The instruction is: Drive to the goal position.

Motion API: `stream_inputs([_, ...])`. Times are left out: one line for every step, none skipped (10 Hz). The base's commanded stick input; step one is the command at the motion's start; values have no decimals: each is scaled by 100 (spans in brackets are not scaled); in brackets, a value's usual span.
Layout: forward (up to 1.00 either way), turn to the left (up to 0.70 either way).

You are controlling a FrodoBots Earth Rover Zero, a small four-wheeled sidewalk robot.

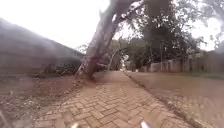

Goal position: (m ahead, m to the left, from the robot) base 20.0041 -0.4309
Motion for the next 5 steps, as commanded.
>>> stream_inputs([70,2])
stream_inputs([70,4])
stream_inputs([70,10])
stream_inputs([70,13])
stream_inputs([70,7])
